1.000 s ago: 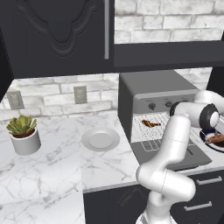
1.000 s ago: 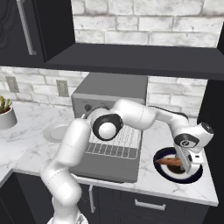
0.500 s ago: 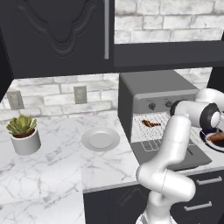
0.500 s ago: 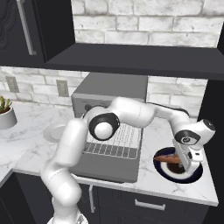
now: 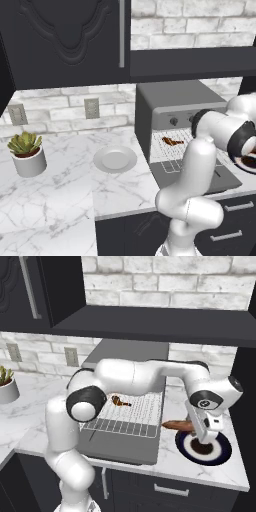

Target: Open the toaster oven door. Place the baguette on the top rack in the toaster oven and place the chicken drumstick on the bottom rack.

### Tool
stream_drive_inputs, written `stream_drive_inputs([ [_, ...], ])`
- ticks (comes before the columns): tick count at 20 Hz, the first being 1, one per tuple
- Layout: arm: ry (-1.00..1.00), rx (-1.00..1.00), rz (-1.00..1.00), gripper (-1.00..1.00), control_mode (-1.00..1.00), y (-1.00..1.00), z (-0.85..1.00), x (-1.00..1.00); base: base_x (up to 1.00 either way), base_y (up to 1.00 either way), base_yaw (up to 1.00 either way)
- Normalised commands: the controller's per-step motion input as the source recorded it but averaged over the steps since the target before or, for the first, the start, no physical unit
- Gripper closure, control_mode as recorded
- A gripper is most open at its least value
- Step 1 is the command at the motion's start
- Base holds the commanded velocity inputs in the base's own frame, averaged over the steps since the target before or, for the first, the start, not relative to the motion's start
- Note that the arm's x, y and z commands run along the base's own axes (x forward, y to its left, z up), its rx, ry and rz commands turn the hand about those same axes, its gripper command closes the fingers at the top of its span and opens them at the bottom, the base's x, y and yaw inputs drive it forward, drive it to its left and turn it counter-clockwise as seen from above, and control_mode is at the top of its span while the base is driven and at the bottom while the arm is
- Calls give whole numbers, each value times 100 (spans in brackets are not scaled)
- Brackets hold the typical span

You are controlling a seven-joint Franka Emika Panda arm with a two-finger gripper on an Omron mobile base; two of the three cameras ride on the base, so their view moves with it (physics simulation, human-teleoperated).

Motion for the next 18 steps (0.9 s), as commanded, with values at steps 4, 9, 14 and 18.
stream_drive_inputs([
  [4,-1,-1,-5,100,-100,100,92,-29,0,0,0],
  [9,1,-5,-7,100,-100,100,41,-16,0,0,0],
  [14,7,-8,-13,100,-100,100,0,0,0,0,0],
  [18,10,-6,-13,100,-100,100,0,0,0,0,0],
])
